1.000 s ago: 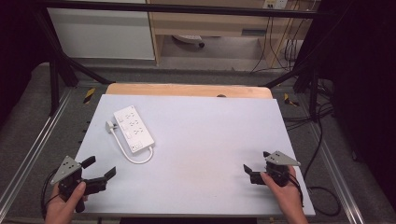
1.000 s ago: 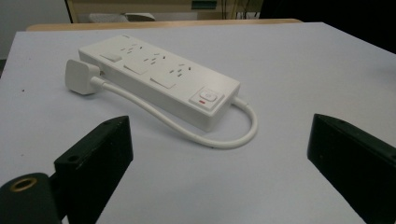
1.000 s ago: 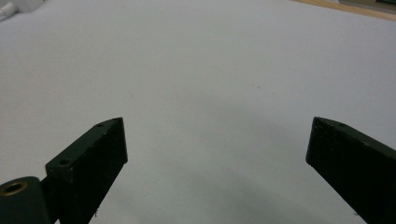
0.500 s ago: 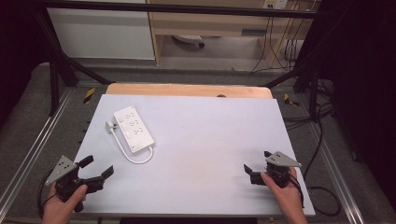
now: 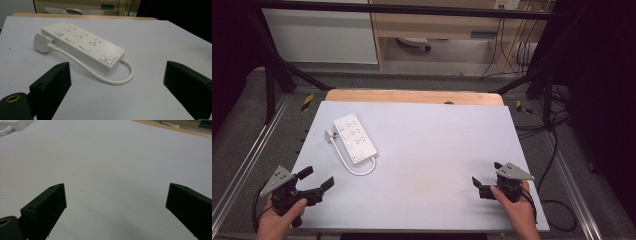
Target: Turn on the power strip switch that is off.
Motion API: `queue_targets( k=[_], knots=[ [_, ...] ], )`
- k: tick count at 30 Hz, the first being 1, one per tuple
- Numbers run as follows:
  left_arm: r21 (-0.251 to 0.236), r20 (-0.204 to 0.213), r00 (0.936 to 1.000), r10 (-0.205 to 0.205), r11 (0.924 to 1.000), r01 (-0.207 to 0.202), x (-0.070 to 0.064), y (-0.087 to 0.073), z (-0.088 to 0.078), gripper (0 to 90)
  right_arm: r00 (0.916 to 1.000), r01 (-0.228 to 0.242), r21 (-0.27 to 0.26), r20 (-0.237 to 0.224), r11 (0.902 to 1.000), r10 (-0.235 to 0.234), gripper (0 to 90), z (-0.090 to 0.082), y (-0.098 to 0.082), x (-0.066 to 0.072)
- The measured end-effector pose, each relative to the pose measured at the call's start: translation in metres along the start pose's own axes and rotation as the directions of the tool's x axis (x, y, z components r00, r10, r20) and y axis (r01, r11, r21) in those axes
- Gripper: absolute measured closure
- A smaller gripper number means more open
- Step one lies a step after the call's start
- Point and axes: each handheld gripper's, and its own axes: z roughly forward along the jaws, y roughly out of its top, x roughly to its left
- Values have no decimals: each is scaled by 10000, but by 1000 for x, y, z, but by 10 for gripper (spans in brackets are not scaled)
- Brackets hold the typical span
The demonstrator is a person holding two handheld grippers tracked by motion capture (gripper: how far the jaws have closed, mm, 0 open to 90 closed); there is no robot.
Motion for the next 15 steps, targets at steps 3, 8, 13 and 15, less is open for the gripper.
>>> queue_targets(
  k=[3,8,13,15],
  knots=[
    [38,-50,10000,24,10000,-24,-1,4,2,78,10000,-36,-38,-28,10000,36,34,-1,0,0],
    [140,-54,9999,-93,9999,94,-2,13,12,85,9999,-60,-120,-105,9999,58,33,-2,0,0],
    [217,-61,9999,-83,9997,84,0,18,16,87,9998,88,-97,-163,9999,-90,33,-1,1,2],
    [240,-145,9999,-43,9997,47,2,21,18,88,9998,109,-127,-181,9999,-111,32,-2,1,3]
  ],
)
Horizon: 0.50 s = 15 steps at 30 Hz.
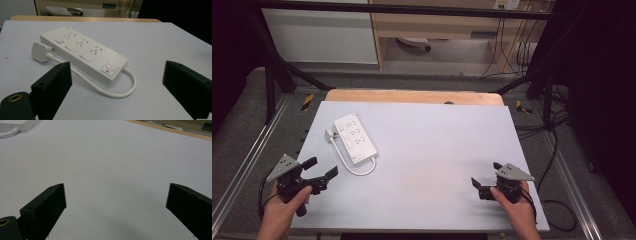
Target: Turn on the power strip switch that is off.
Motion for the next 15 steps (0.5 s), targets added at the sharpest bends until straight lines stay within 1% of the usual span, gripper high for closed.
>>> queue_targets(
  k=[2,5,6,9,12,15],
  knots=[
    [-78,14,9999,-105,9999,105,3,4,4,89,10000,-2,4,5,10000,2,30,0,0,0],
    [-76,17,10000,-72,9999,72,4,7,7,90,10000,-21,23,-5,10000,21,30,0,0,0],
    [-58,43,10000,-29,10000,30,4,10,11,90,10000,-28,32,-1,10000,28,29,0,0,0],
    [-60,92,9999,39,10000,-39,4,14,14,90,10000,-54,55,-34,10000,54,29,1,0,0],
    [-40,182,9997,155,9999,-155,4,21,21,90,10000,-90,49,-38,9999,90,28,1,0,1],
    [-72,184,9996,196,9998,-195,4,25,24,90,9999,-102,68,-53,9999,102,31,1,0,0]
  ],
)
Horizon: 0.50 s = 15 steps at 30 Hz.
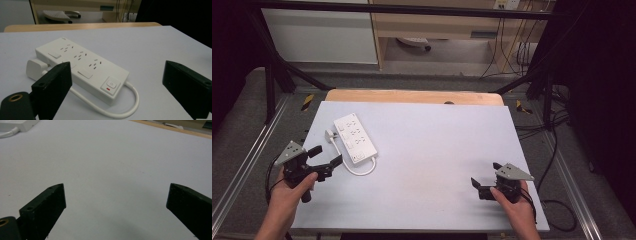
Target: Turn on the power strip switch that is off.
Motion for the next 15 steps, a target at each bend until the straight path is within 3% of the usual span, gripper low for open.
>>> queue_targets(
  k=[15],
  knots=[
    [-46,-52,9999,90,9999,-90,10,23,21,90,10000,-49,35,14,10000,49,32,0,0,-1]
  ],
)
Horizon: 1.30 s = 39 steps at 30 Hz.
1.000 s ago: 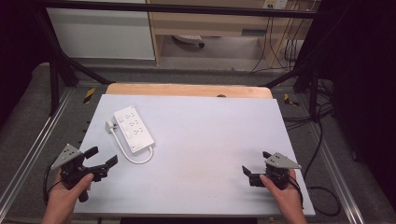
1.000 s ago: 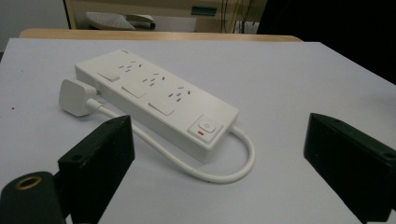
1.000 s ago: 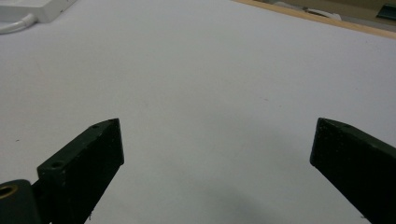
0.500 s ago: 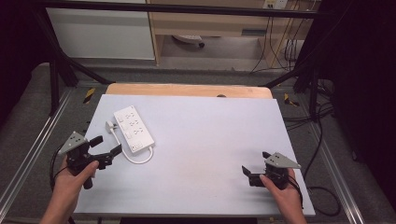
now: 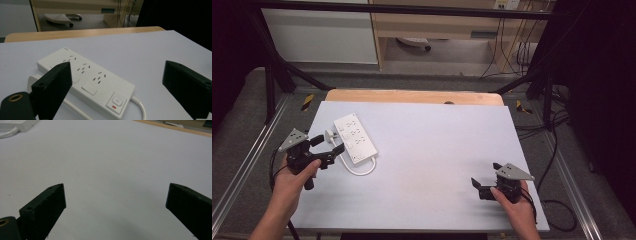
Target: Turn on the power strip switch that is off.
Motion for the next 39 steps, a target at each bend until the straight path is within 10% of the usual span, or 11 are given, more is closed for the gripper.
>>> queue_targets(
  k=[39],
  knots=[
    [-9,-1049,9945,-56,10000,55,28,24,54,73,9998,-173,-98,39,9998,173,30,-5,0,-1]
  ],
)
